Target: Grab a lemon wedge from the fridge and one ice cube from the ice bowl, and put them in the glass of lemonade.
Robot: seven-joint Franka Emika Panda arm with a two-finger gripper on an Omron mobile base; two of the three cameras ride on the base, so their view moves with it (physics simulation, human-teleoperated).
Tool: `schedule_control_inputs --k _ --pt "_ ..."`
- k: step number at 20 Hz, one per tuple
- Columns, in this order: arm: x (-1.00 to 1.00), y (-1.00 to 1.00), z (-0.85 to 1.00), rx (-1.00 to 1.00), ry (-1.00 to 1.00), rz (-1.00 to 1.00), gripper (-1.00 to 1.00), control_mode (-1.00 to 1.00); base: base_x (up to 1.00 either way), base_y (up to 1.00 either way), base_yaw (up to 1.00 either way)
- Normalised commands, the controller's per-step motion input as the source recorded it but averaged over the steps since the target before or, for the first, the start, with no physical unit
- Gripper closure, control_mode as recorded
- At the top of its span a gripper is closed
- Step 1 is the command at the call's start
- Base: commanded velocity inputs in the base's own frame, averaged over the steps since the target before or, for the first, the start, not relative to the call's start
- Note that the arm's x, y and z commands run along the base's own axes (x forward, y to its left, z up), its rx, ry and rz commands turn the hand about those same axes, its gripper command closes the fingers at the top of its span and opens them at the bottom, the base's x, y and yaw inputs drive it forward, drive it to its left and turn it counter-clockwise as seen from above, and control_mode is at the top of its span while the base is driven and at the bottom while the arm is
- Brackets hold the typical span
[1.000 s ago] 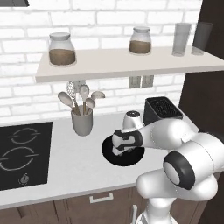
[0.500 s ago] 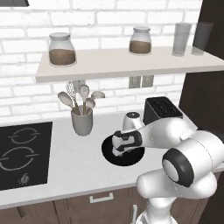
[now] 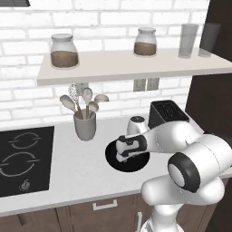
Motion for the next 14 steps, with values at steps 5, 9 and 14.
schedule_control_inputs --k 5,9,14 --pt "0.00 0.00 0.00 0.00 0.00 0.00 1.00 -1.00 0.00 0.00 0.00" --pt "0.00 0.00 0.00 0.00 0.00 0.00 1.00 -1.00 0.00 0.00 0.00" --pt "0.00 -0.03 0.00 0.00 -0.02 0.00 1.00 -1.00 0.00 0.00 0.00"
